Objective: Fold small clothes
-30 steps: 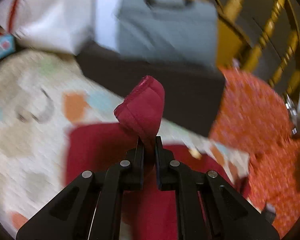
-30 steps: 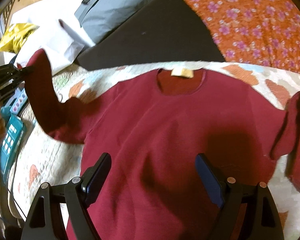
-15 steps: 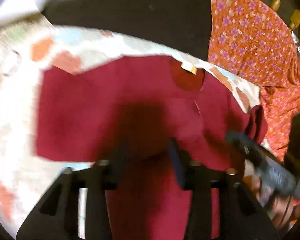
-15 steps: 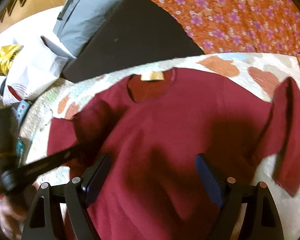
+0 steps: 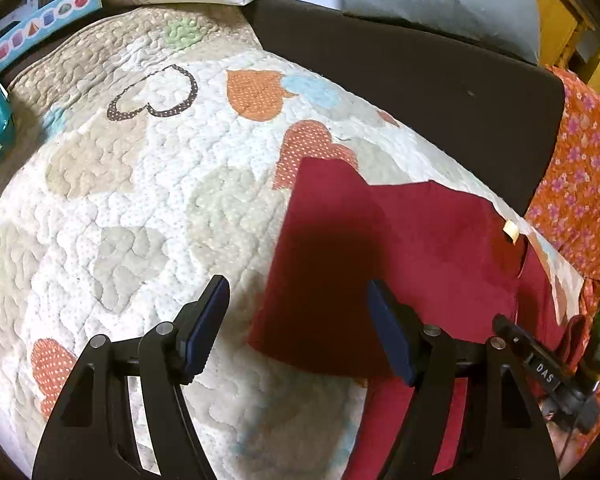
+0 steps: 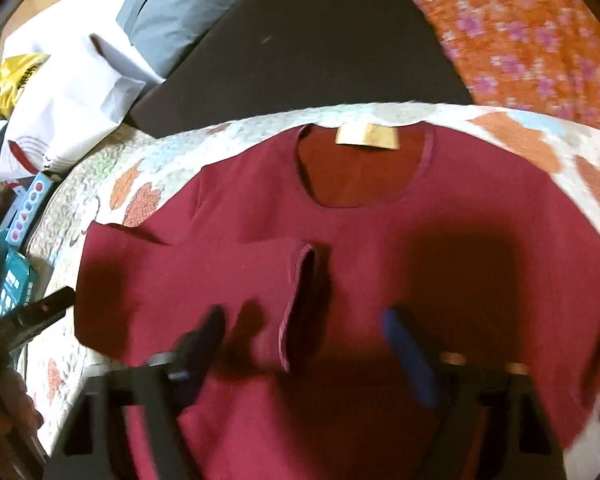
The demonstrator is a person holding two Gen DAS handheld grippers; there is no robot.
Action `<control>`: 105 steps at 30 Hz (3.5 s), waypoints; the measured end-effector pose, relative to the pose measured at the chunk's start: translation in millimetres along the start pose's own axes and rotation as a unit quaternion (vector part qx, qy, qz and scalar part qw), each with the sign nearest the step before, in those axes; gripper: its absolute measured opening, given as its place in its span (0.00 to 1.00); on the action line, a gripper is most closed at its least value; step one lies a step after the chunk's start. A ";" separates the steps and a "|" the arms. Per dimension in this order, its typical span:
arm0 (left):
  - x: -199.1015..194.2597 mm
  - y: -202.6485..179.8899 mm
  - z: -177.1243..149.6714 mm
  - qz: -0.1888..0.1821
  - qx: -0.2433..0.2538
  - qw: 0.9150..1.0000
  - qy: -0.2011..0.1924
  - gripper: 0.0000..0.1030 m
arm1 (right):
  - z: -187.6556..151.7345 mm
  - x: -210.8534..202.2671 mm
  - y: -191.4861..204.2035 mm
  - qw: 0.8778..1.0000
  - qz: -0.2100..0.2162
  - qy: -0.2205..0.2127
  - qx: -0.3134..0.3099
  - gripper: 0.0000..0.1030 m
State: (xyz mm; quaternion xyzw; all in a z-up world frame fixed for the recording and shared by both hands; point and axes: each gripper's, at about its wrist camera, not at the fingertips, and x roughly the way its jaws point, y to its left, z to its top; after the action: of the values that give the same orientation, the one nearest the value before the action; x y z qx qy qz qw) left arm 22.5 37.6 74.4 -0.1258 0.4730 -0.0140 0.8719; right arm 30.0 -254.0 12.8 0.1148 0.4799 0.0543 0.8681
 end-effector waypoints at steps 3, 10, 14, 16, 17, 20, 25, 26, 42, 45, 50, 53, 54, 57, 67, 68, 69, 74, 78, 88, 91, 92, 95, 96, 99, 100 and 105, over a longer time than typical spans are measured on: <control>-2.6 -0.6 0.7 0.002 0.004 1.000 -0.003 0.69 | 12.9 -19.9 6.3 0.999 0.019 -0.031 -0.016 0.05; -6.7 -12.2 1.3 -0.005 0.005 1.000 -0.009 0.69 | 39.5 -113.1 -15.2 0.984 -0.078 -0.151 -0.051 0.05; 3.3 -24.1 -2.7 -0.004 0.019 1.000 0.004 0.69 | 34.2 -119.0 -61.2 0.973 -0.177 -0.145 -0.026 0.05; 6.5 -31.2 -6.1 -0.004 0.028 1.000 0.004 0.69 | 30.6 -102.8 -84.9 0.975 -0.193 -0.113 -0.005 0.05; 8.0 -36.2 -8.1 -0.005 0.034 0.999 0.006 0.69 | 26.6 -87.8 -99.4 0.978 -0.189 -0.089 0.014 0.05; 8.4 -48.2 -12.6 -0.020 0.049 0.999 0.003 0.69 | 15.5 -67.5 -123.9 0.987 -0.136 -0.057 0.065 0.05; 16.7 -71.5 -21.3 -0.038 0.082 0.996 0.003 0.69 | 4.5 -79.1 -146.0 0.986 -0.120 -0.056 0.099 0.29; 20.6 -75.2 -22.8 -0.034 0.088 0.996 0.007 0.69 | 3.5 -81.4 -151.8 0.986 -0.111 -0.060 0.112 0.39; 40.0 -82.8 -34.3 -0.008 0.104 0.993 0.054 0.69 | -1.1 -94.7 -156.7 0.990 -0.111 -0.042 0.070 0.12; 23.7 -80.4 -34.3 -0.027 0.093 0.994 0.057 0.69 | -26.4 -130.6 -146.0 0.995 -0.063 -0.050 0.053 0.42; -1.5 -86.2 -46.8 -0.054 0.095 0.992 0.055 0.69 | -69.5 -158.1 -149.1 0.992 -0.114 -0.053 0.033 0.45; -7.5 -94.7 -50.9 -0.058 0.108 0.991 0.053 0.69 | -83.9 -163.9 -177.9 0.985 -0.143 -0.052 0.083 0.45; -7.8 -97.7 -51.0 -0.058 0.110 0.991 0.053 0.69 | -88.0 -165.1 -190.8 0.982 -0.148 -0.050 0.108 0.45; -5.2 -104.0 -50.6 -0.061 0.109 0.991 0.056 0.69 | -92.6 -171.1 -209.6 0.978 -0.146 -0.057 0.138 0.45; 13.4 -121.6 -54.3 -0.063 0.118 0.988 0.078 0.69 | -84.5 -156.5 -205.7 0.977 -0.131 -0.058 0.155 0.45; 14.2 -122.0 -54.9 -0.061 0.120 0.988 0.078 0.69 | -83.0 -154.8 -205.7 0.976 -0.133 -0.060 0.159 0.45; 14.8 -121.4 -55.8 -0.060 0.121 0.988 0.078 0.69 | -79.1 -152.3 -207.0 0.974 -0.138 -0.065 0.166 0.45; 17.3 -120.7 -55.7 -0.058 0.120 0.988 0.084 0.69 | -63.1 -123.2 -220.5 0.971 -0.150 -0.051 0.180 0.45; 15.8 -119.1 -52.1 -0.060 0.114 0.988 0.080 0.69 | -67.5 -131.2 -232.5 0.974 -0.140 -0.058 0.167 0.06; 10.0 -114.7 -50.7 -0.064 0.103 0.989 0.079 0.69 | -82.1 -250.0 -237.7 0.907 -0.406 -0.107 -0.040 0.03; 7.6 -110.3 -50.0 -0.064 0.095 0.990 0.077 0.69 | -105.0 -276.0 -233.9 0.885 -0.437 -0.126 -0.097 0.04; 7.5 -109.6 -49.8 -0.064 0.093 0.991 0.077 0.69 | -116.1 -278.2 -232.5 0.883 -0.435 -0.123 -0.125 0.04; 9.3 -107.7 -49.8 -0.064 0.084 0.991 0.082 0.69 | -161.7 -261.7 -250.3 0.877 -0.442 -0.049 -0.184 0.05; 9.8 -107.3 -49.8 -0.066 0.081 0.991 0.084 0.69 | -176.0 -254.1 -264.7 0.882 -0.438 -0.010 -0.173 0.05; 9.1 -107.9 -51.0 -0.069 0.083 0.990 0.087 0.69 | -218.5 -262.0 -303.8 0.933 -0.350 0.041 -0.071 0.07; 9.3 -108.9 -51.0 -0.068 0.084 0.990 0.086 0.69 | -231.3 -275.5 -310.0 0.945 -0.325 0.024 -0.040 0.10; 13.0 -112.5 -51.9 -0.068 0.083 0.990 0.092 0.69 | -259.1 -323.5 -333.1 0.965 -0.244 -0.034 0.086 0.26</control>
State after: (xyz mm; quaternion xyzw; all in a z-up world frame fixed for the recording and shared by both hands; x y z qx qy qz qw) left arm -2.6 -83.8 62.9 -0.0834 0.5385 -0.1243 0.8292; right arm -366.9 -604.4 61.7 0.0708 0.4663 -0.2044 0.8578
